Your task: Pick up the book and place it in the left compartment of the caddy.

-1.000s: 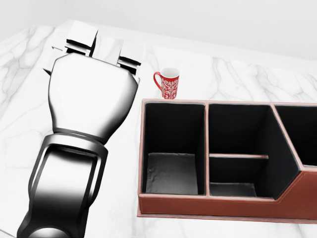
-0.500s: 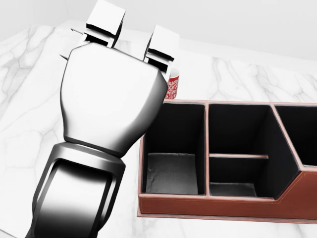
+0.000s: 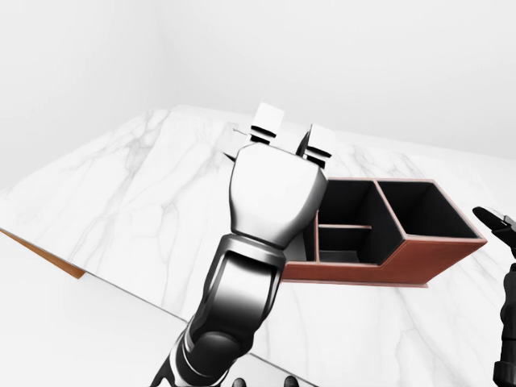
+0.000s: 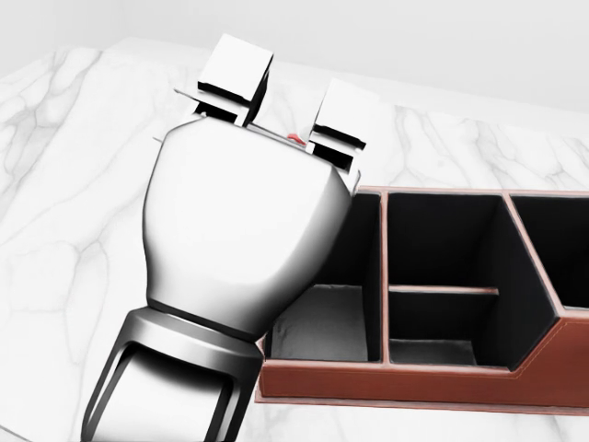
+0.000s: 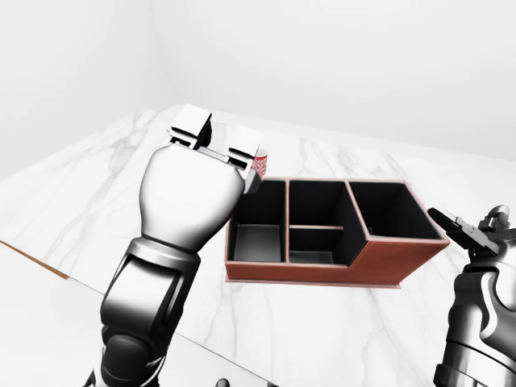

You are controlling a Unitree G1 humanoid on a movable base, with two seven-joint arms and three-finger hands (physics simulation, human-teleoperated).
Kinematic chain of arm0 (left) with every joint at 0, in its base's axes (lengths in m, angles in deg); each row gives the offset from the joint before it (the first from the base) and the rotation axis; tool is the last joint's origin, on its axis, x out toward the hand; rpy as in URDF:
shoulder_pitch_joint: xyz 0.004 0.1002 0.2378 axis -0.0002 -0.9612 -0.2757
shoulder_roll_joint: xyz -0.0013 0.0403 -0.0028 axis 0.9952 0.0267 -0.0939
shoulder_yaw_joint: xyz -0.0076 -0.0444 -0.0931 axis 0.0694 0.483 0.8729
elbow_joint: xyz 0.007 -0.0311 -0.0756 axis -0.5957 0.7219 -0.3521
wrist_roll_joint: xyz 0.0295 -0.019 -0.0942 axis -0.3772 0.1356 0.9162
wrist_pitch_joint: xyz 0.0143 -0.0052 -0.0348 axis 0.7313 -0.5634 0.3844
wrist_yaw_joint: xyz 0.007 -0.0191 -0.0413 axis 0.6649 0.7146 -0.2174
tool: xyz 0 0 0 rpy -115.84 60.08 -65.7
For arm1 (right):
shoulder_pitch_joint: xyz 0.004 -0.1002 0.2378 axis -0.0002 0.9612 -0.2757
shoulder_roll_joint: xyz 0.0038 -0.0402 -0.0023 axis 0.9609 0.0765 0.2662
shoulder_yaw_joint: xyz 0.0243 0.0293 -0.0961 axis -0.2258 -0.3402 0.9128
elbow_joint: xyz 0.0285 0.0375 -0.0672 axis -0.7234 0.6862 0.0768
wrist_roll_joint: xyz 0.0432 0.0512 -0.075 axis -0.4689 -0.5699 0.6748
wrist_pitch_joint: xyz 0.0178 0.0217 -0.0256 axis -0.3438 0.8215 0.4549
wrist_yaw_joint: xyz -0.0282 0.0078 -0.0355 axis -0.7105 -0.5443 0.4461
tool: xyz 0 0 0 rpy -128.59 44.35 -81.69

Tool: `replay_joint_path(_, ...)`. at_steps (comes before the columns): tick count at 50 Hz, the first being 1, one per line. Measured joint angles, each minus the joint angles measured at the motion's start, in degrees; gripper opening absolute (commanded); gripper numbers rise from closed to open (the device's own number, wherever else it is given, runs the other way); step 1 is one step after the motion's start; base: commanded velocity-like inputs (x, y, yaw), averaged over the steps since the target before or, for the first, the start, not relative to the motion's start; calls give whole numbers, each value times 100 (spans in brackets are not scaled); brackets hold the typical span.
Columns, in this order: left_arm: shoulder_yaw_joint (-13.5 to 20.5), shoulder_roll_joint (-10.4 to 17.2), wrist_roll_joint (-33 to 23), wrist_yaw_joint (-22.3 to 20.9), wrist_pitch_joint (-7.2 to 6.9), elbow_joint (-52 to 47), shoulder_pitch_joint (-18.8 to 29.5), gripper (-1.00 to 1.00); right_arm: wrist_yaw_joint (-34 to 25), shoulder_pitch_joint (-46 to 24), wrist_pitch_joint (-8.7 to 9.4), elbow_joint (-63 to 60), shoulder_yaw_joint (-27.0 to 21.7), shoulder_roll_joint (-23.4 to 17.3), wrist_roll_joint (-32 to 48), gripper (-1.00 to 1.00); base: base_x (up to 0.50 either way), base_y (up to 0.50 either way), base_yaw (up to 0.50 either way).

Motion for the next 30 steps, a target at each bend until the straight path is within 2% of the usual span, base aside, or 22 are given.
replay_joint_path(7, -188, -105, -6, 33, 0, 36, -356, -100, -7, -1, -4, 2, 1, -1, 2, 100, 0, 0, 0)
replay_joint_path(17, -423, -336, -2, 419, 0, 251, -998, -100, -15, -1, -11, 4, 3, -2, 8, 100, 0, 0, 0)
replay_joint_path(30, -396, -749, -4, 987, 0, 493, -1691, -100, -13, 1, -4, 1, 1, -3, 25, 100, 0, 0, 0)
